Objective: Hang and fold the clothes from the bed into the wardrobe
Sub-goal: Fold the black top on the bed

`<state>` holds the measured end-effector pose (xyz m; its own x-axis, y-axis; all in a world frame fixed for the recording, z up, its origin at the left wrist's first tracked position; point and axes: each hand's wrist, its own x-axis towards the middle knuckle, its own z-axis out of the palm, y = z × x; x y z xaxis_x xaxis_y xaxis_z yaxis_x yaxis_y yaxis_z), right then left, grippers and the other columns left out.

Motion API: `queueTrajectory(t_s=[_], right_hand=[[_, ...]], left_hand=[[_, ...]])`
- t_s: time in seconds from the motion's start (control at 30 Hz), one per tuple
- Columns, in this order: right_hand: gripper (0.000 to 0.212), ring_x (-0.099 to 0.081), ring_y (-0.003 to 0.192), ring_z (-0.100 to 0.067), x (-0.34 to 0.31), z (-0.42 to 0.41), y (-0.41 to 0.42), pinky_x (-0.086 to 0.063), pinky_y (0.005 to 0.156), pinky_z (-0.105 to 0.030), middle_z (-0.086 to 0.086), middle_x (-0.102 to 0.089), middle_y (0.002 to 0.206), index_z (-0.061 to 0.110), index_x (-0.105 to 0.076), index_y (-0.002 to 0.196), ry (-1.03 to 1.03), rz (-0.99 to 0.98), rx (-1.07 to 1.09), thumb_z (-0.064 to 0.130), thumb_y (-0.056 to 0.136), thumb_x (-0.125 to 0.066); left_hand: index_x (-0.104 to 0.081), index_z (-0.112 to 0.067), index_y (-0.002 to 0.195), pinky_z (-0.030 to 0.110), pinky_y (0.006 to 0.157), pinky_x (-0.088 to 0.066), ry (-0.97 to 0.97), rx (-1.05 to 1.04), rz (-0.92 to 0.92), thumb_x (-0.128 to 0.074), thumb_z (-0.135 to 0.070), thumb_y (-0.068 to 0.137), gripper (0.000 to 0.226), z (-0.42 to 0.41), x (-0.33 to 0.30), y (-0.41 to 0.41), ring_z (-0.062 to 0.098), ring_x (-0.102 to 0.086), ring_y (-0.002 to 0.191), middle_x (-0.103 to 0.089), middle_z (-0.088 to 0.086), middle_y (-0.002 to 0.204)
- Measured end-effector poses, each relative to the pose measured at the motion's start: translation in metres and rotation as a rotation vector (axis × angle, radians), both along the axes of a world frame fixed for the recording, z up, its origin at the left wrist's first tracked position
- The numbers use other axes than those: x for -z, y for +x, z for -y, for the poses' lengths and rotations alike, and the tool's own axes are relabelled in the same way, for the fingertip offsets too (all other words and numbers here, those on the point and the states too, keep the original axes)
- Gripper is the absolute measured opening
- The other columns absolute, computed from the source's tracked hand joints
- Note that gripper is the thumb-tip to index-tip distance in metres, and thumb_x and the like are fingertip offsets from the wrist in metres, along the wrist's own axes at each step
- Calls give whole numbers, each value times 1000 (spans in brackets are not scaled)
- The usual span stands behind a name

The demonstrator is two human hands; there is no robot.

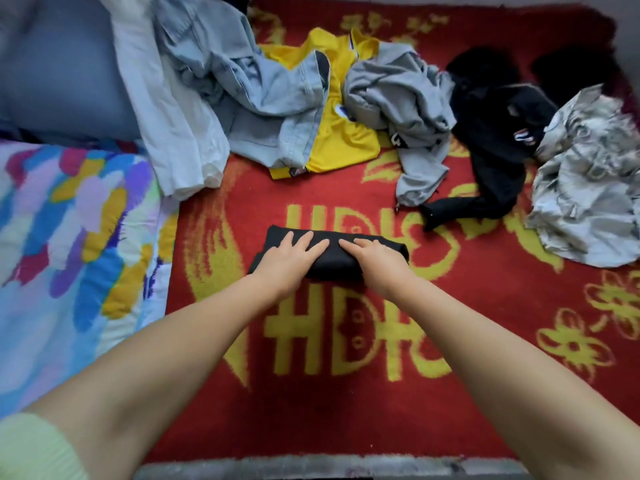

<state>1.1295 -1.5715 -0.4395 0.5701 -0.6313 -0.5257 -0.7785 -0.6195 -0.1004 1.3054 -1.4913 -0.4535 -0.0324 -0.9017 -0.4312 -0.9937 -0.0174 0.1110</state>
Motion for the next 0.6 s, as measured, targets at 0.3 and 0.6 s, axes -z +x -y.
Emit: queueTrajectory(t_s=[0.3, 0.6], right_hand=[[77, -27, 142, -32, -106, -46, 43, -47, 97, -40, -1, -22, 157, 32, -5, 153, -141, 112, -438, 7, 95, -50], [84, -31, 141, -26, -146, -210, 80, -44, 98, -38, -1, -19, 158, 32, -3, 153, -110, 129, -1084, 4, 92, -53]], left_hand=[[2, -29, 152, 49, 104, -39, -155, -308, 186, -44, 2, 91, 83, -108, -106, 11, 37, -16, 143, -7, 7, 160], [4, -29, 152, 50, 108, -35, -82, -878, 228, -45, 9, 87, 90, -331, -147, -61, 39, -12, 144, -4, 9, 160]])
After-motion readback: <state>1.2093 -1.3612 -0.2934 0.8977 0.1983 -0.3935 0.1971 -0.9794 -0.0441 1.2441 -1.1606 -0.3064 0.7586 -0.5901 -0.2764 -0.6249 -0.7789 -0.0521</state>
